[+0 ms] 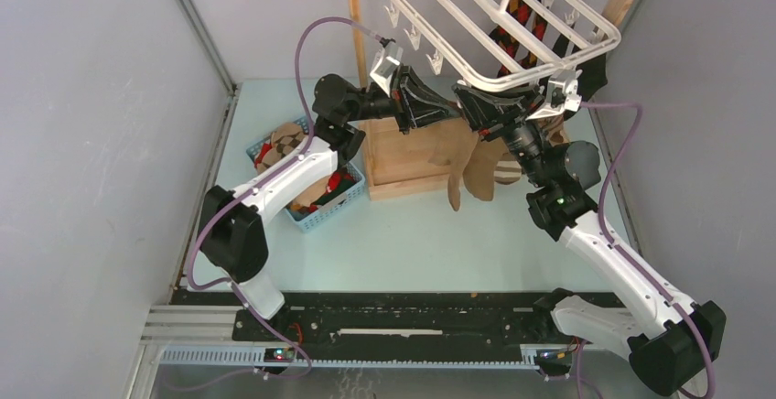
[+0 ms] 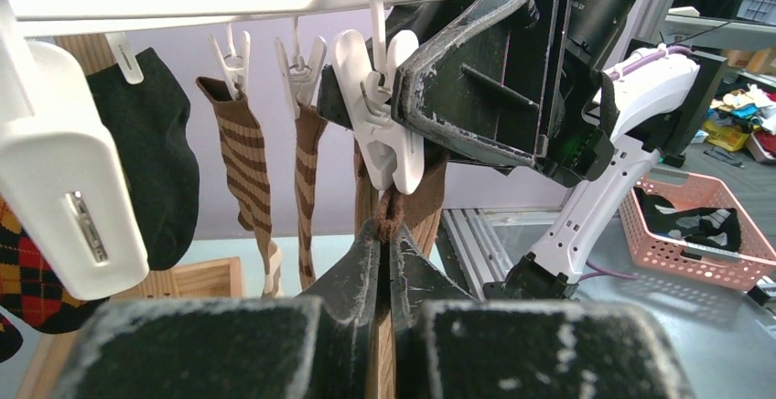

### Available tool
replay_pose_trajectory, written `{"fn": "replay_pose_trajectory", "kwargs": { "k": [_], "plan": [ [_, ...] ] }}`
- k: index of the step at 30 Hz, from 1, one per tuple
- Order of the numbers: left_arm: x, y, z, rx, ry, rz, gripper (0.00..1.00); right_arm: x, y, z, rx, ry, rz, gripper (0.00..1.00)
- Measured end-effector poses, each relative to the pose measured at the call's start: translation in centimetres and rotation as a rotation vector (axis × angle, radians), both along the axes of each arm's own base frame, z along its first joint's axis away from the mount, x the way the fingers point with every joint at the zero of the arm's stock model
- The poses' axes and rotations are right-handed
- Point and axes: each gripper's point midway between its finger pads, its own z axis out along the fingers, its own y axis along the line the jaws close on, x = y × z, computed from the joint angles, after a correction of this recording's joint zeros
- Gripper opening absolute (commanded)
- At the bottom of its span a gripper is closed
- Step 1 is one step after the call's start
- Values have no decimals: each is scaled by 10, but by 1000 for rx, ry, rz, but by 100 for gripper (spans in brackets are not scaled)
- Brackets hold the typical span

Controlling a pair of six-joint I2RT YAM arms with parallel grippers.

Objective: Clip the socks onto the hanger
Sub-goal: Clamp the sock onto the hanger.

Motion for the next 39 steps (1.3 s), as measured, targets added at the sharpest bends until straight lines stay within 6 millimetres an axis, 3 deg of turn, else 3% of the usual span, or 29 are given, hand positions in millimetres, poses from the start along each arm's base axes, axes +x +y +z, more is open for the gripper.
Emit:
{"fn": "replay_pose_trajectory", "kwargs": {
  "k": [24, 39],
  "plan": [
    [10, 9, 9, -21, 82, 32, 0, -1, -1, -2, -16, 2, 10, 0],
    [0, 10, 22, -51, 118, -5, 0, -4, -2, 1, -11, -8, 14, 0]
  ]
}}
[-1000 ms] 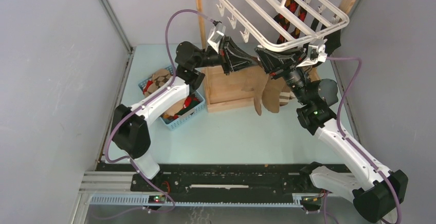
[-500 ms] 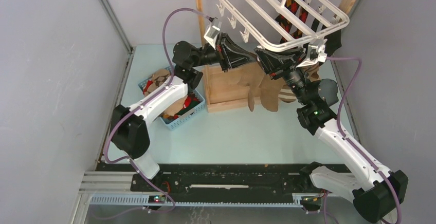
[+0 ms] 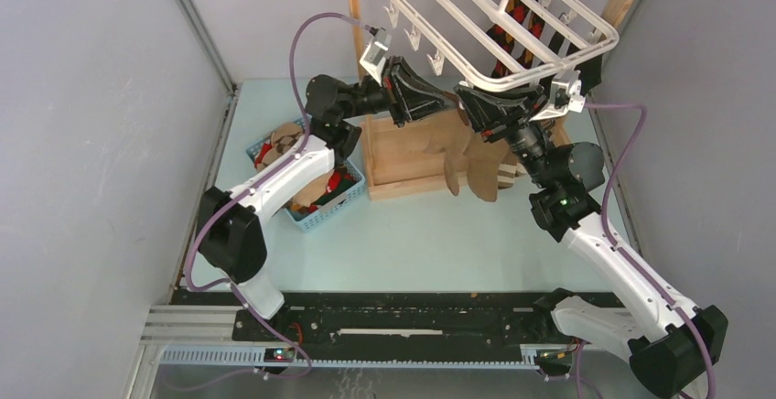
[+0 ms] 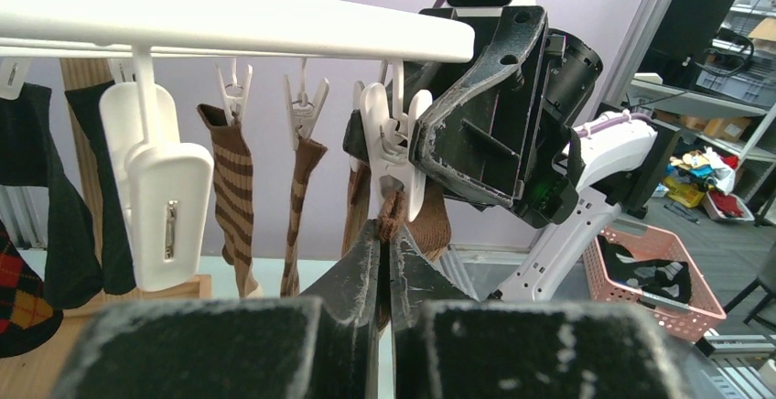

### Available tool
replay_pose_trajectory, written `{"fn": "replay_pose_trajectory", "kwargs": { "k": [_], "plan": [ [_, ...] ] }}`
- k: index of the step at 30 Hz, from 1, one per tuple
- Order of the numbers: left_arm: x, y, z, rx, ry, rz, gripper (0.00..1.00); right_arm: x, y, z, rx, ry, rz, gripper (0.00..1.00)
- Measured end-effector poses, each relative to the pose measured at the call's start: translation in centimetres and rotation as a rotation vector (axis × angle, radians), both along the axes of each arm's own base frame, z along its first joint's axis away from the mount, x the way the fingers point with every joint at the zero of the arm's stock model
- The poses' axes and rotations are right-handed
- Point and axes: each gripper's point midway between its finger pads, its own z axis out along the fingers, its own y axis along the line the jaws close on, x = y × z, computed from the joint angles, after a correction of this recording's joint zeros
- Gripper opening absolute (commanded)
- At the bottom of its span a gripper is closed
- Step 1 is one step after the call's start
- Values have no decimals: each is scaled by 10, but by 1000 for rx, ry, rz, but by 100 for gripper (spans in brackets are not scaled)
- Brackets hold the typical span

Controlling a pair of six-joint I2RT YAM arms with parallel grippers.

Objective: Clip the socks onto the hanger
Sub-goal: Clamp the sock onto the hanger.

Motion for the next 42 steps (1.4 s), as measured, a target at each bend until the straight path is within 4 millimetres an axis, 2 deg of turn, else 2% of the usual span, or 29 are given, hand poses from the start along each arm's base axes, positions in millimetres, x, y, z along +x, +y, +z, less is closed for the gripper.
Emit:
{"fn": "replay_pose_trajectory", "kwargs": {
  "k": [5, 7, 13, 27, 29, 34, 37, 42],
  "plan": [
    [0, -2, 1, -4, 12, 3, 0, 0, -1, 1, 2, -1, -6, 2],
    [1, -3, 1, -4, 20, 7, 0, 0, -1, 1, 1, 0, -6, 7],
    [2, -5, 0, -4, 42, 16, 0, 0, -2, 1, 0, 0, -7, 31],
    [4, -7, 2, -12, 54, 28, 5, -3, -8, 0, -19, 2, -8, 63],
    [4, -7, 6, -17, 50, 30, 9, -5, -10, 0, -24, 3, -7, 67],
    [6, -7, 9, -28, 54, 44, 37, -14, -15, -1, -57, -1, 11, 77],
    [8, -6, 10, -29, 53, 61, 48, -27, -17, -4, -101, -6, 36, 80],
    [5, 2, 21, -32, 38, 113, 55, -59, -24, -9, -203, -56, 70, 81]
  ]
}}
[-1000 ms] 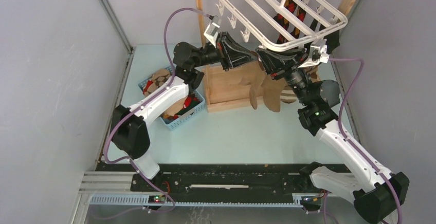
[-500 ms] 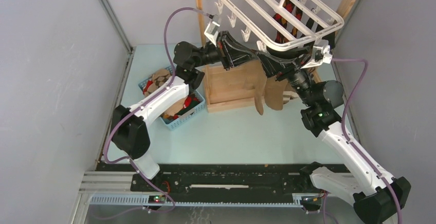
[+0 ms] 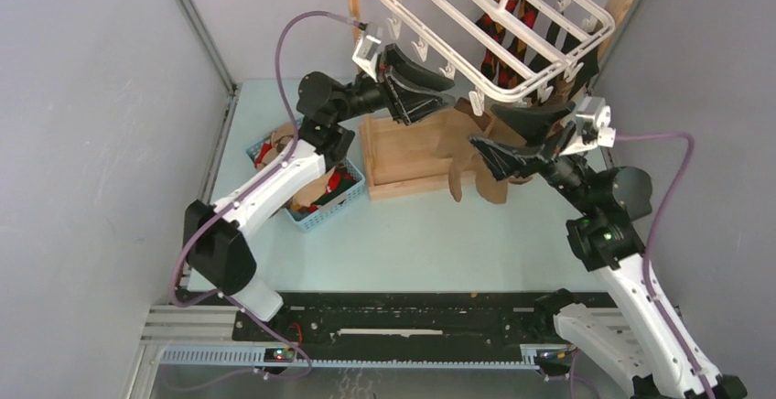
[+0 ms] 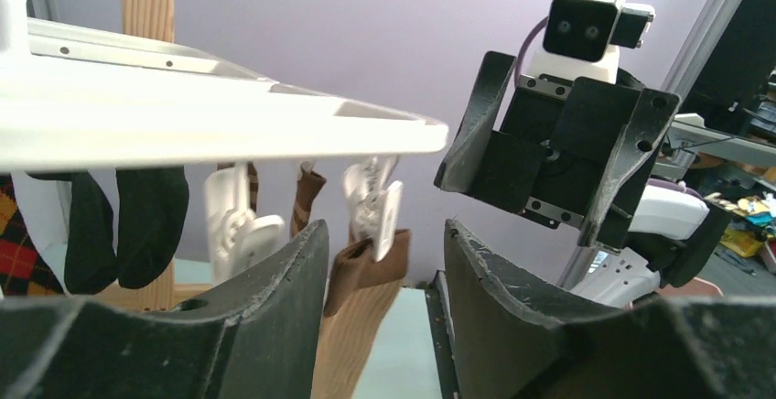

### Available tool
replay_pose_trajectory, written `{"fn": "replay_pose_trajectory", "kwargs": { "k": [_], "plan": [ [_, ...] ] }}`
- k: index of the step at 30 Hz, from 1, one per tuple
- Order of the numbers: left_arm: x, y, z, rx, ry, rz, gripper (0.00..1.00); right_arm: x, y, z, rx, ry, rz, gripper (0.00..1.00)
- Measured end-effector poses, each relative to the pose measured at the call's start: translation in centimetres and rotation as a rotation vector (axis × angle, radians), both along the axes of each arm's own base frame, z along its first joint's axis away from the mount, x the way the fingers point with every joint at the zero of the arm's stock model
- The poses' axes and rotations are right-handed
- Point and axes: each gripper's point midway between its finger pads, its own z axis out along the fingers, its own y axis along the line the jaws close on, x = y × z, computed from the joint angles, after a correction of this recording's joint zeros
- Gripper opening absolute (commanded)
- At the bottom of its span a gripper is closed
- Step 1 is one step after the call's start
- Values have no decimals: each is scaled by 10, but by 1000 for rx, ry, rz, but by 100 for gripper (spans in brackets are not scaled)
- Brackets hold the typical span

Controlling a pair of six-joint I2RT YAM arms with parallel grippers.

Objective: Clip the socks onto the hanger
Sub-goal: Clamp the sock onto the hanger, then rotate the hanger at the clothesline.

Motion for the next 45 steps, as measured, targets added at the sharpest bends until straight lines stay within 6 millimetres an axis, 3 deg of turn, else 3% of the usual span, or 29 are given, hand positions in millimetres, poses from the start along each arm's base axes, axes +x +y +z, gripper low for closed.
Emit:
{"fn": "replay_pose_trajectory", "kwargs": {
  "k": [8, 14, 18, 22, 25, 35, 39, 45],
  "plan": [
    [-18, 20, 13, 17, -54, 72, 57, -29, -22, -17, -118, -18, -17, 81],
    [-21, 33, -6, 99, -32, 159, 71, -46, -37, -42, -226, 10, -40, 82],
    [-28, 50, -17, 163, -16, 235, 80, -53, -48, -70, -315, 59, -81, 82],
    [-41, 72, -25, 200, -15, 309, 85, -52, -62, -103, -380, 163, -137, 82],
    [-48, 87, -32, 212, -14, 348, 99, -47, -74, -123, -404, 250, -188, 82],
    [-38, 135, -69, 259, 102, 546, 100, -23, -112, -209, -365, 564, -316, 82],
    [-36, 157, -81, 253, 162, 650, 100, -19, -116, -226, -359, 583, -302, 83],
    [-32, 177, -106, 266, 260, 728, 100, -19, -104, -248, -372, 546, -191, 82]
  ]
}}
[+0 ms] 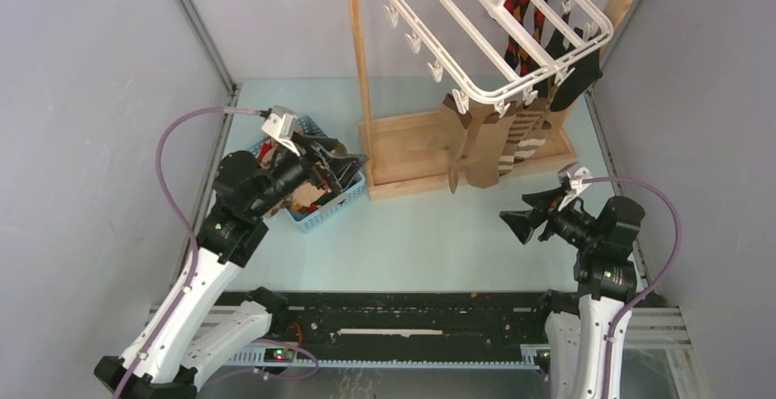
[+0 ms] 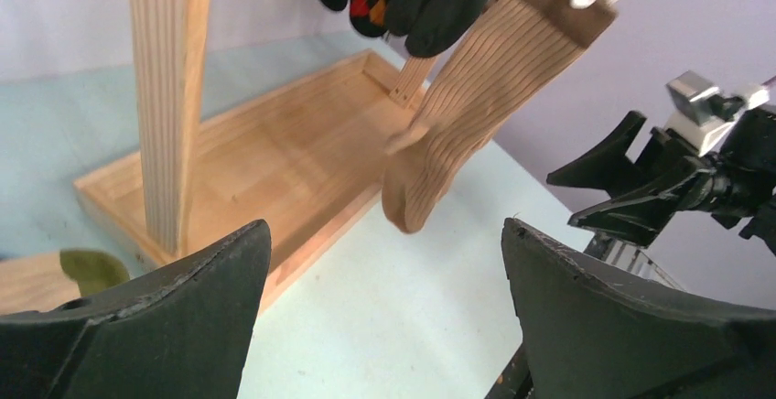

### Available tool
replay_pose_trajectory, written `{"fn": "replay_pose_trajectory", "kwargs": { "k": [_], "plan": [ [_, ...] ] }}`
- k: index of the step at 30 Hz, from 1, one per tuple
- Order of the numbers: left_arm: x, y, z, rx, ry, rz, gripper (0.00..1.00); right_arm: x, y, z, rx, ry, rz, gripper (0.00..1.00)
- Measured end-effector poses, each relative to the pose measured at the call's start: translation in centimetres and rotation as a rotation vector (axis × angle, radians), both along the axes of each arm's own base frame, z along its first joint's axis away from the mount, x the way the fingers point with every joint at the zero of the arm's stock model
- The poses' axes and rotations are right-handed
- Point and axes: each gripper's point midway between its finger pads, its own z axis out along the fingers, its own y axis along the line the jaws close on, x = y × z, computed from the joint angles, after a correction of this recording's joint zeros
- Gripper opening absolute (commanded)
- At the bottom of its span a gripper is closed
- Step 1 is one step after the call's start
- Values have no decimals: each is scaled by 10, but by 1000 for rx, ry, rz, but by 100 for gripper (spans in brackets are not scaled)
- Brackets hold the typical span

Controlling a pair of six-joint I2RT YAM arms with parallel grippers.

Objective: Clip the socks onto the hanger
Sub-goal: Rotate the hanger at the clothesline.

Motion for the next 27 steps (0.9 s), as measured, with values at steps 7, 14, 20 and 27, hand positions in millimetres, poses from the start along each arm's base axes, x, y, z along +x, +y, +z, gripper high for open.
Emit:
{"fn": "replay_pose_trajectory", "kwargs": {
  "k": [7, 14, 20, 27],
  "plan": [
    [4, 2, -51, 50, 122, 15, 98, 3, 30, 5, -5, -64, 164, 81],
    [1, 3, -51, 49, 114, 12, 96, 33, 55, 32, 18, -169, 143, 77],
    [-6, 6, -41, 30, 71, 13, 95, 58, 52, 47, 61, -210, 46, 74],
    [-2, 3, -40, 21, 57, 3, 92, 67, 69, 58, 113, -238, 70, 59]
  ]
}}
